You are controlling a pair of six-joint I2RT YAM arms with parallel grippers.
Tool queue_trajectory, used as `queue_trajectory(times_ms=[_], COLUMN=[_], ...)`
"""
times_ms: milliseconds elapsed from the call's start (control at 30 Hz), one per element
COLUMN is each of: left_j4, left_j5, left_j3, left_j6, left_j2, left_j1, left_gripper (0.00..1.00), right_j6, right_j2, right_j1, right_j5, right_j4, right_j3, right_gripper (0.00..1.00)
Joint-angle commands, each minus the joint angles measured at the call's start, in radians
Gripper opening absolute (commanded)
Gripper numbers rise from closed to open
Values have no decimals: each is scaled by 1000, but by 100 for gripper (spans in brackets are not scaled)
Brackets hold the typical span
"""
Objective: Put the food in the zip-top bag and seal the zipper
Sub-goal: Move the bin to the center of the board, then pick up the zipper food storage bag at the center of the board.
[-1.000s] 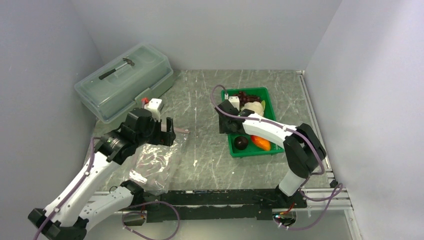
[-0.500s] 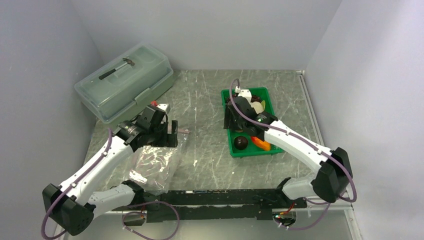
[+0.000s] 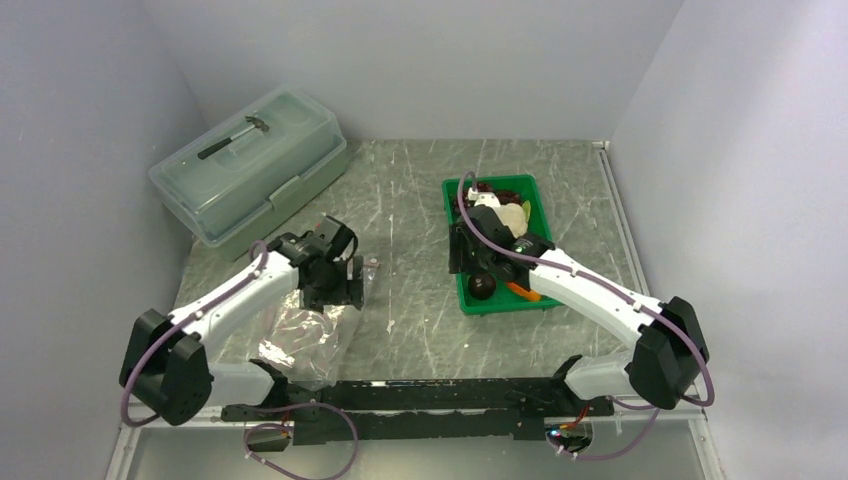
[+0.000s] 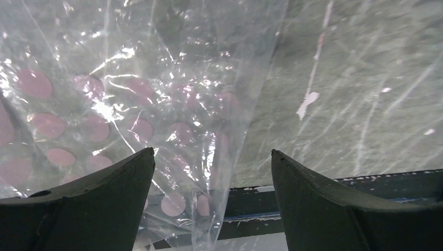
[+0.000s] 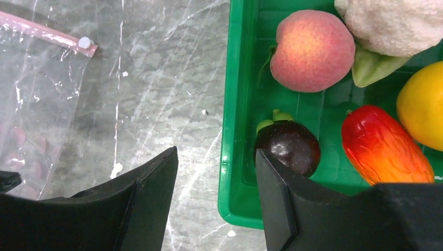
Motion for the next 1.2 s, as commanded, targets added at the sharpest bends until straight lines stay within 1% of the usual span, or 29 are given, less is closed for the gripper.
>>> queue_trajectory(times_ms=[0, 167, 233, 300, 467, 567, 633, 667, 733, 767, 800, 967, 1167], left_j4=[25, 33, 41, 43, 42, 40, 39, 39, 37, 37, 38, 51, 11], left_j5=[-32, -72, -84, -90, -105, -108, -110, -111, -113, -112, -111, -100, -168], left_j3=[-27, -42, -47, -48, -45, -43, -42, -42, -42, -40, -40, -35, 16], left_j6=[-58, -85, -91, -95, -98, -96, -95, -95, -92, -90, -86, -46, -32], left_j2=[56, 137, 159, 174, 189, 192, 186, 184, 177, 174, 171, 148, 130], left_j1=[-21, -54, -64, -68, -75, -76, -76, -76, -77, -79, -80, -115, -206], left_gripper=[87, 86, 82, 77, 59, 47, 35, 29, 13, 3, 0, 0, 0], right_j6=[-11, -14, -14, -16, -16, -14, -13, -12, -8, -7, -5, -8, -21], right_j2=[-31, -29, -32, -34, -40, -48, -49, -48, -48, -49, -51, -74, -90], right_j1=[3, 3, 3, 3, 3, 3, 3, 3, 3, 3, 3, 3, 3], right_j5=[-36, -44, -45, -44, -40, -39, -41, -44, -49, -53, -58, -92, -110], right_j4=[61, 78, 85, 88, 91, 98, 98, 96, 97, 98, 100, 111, 102], right_j3=[-16, -32, -37, -40, -46, -54, -55, -55, -59, -62, -65, -71, -63], right_gripper=[60, 61, 61, 61, 61, 61, 61, 61, 61, 61, 61, 61, 61])
